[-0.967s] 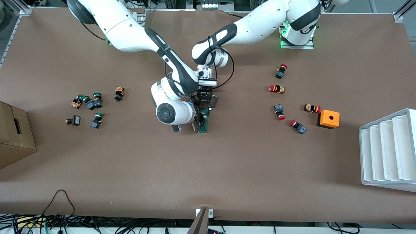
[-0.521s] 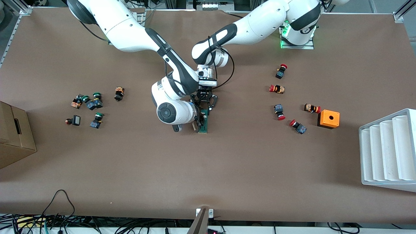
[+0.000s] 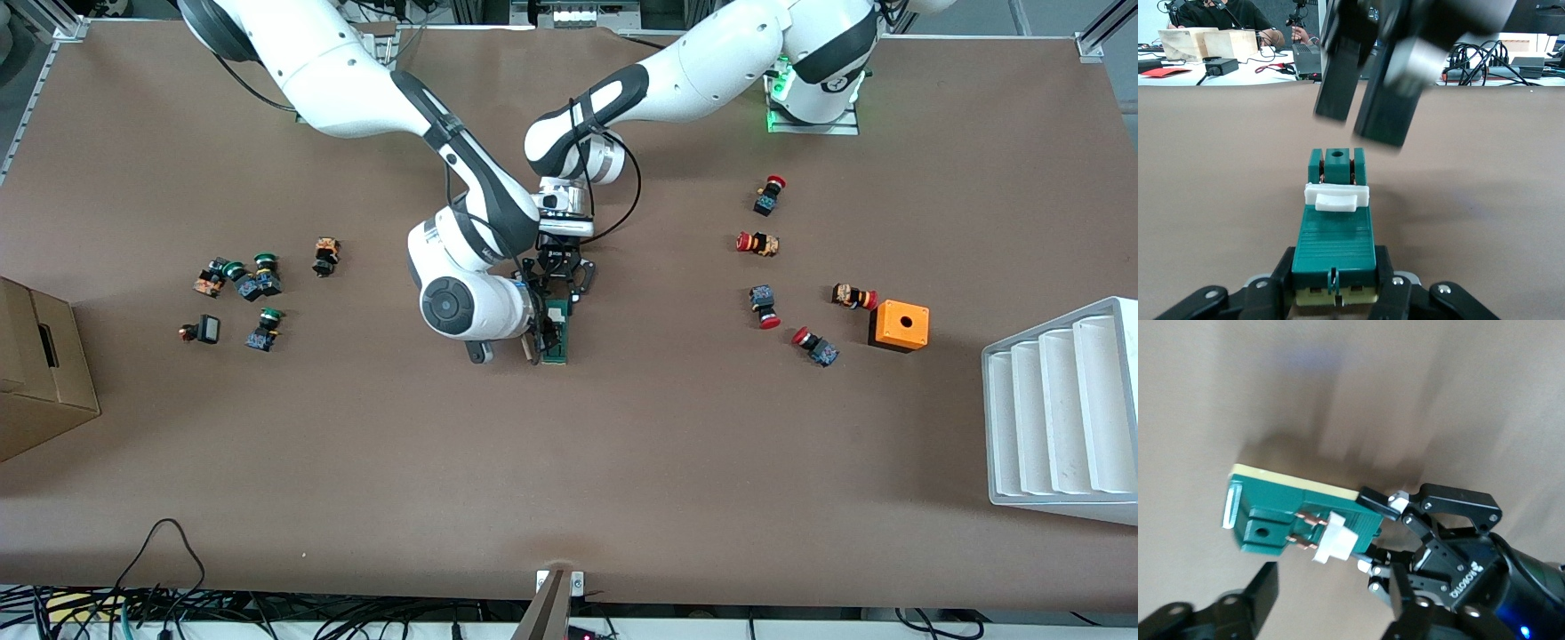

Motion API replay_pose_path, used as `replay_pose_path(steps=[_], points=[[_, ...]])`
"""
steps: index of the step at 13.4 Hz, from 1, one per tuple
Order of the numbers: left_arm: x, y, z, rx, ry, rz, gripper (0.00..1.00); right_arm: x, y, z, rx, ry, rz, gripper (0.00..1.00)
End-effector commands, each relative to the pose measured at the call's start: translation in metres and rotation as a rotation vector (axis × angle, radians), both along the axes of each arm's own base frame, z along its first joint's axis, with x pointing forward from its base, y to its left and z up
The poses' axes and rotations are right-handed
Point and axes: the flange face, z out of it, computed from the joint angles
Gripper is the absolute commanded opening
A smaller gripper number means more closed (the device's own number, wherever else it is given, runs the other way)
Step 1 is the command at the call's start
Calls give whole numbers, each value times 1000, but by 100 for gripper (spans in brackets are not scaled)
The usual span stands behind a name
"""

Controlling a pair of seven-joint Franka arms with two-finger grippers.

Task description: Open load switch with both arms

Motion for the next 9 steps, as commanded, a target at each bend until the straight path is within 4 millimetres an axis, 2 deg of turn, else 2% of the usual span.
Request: replay_pose_path(steps=[1, 2, 3, 4, 7, 9], points=[[7, -16, -3, -40, -10, -36, 8, 15, -32, 48, 13, -39, 30, 99], [7, -16, -2, -39, -11, -35, 10, 27, -51, 73, 36, -88, 54, 99], [7, -17, 1, -42, -13, -36, 65, 33, -65, 92, 57, -129, 103, 99], [9, -17, 4, -43, -17, -35, 100, 40, -84, 108, 70, -159, 162, 99], [14, -18, 21, -47, -27, -31, 100, 50, -153, 147, 82, -257, 404, 99], [13, -17, 30, -44, -22, -38, 100, 46, -197, 168, 106, -323, 544, 99]])
